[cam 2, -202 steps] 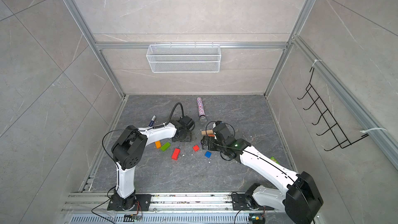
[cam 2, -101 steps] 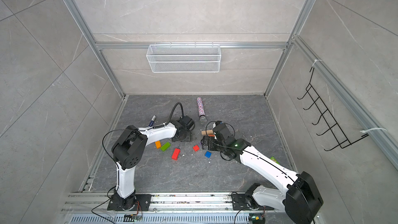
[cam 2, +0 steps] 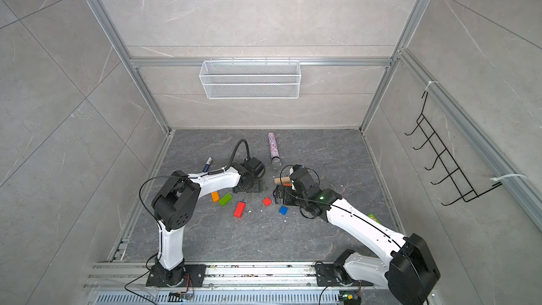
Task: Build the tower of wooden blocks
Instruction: 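Open the left gripper and raise it off the two-bar stack, then reach the left gripper farther from the robot toward a wood bar near the microphone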
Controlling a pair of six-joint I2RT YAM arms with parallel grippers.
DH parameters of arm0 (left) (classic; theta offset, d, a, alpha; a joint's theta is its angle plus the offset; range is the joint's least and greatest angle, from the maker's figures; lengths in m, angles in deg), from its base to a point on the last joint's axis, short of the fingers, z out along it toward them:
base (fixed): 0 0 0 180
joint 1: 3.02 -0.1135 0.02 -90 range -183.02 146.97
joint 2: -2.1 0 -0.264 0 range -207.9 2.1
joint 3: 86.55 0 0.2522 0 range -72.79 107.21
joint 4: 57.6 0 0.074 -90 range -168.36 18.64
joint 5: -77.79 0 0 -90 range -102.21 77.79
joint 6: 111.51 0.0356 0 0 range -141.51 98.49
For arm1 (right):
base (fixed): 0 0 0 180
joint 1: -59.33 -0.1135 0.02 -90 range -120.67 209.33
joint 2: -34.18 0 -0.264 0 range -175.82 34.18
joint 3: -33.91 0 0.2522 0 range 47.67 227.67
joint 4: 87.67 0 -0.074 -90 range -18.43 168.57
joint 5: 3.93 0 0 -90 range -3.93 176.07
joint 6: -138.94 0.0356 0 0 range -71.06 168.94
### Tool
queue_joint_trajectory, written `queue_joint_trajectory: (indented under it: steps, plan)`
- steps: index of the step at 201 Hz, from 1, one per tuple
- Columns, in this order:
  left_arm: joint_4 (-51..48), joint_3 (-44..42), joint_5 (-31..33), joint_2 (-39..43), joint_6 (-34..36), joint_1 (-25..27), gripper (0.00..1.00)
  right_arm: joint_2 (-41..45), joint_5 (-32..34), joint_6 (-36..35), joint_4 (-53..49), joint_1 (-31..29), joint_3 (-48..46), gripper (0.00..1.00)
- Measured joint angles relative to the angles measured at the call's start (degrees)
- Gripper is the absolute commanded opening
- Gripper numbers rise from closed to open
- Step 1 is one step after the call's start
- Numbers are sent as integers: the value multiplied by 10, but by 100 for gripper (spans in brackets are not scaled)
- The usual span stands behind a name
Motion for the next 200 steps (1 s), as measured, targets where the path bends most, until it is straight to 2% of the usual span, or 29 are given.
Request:
queue_joint_trajectory:
  steps: [22,124,200]
  plan:
    - [-2,1,0,0,0,0,99,0,0,0,0,0,1,99]
    - [-41,26,-10,0,21,0,100,14,6,0,-8,0,2,99]
    - [-66,66,-17,26,31,0,100,55,46,-7,-8,0,0,99]
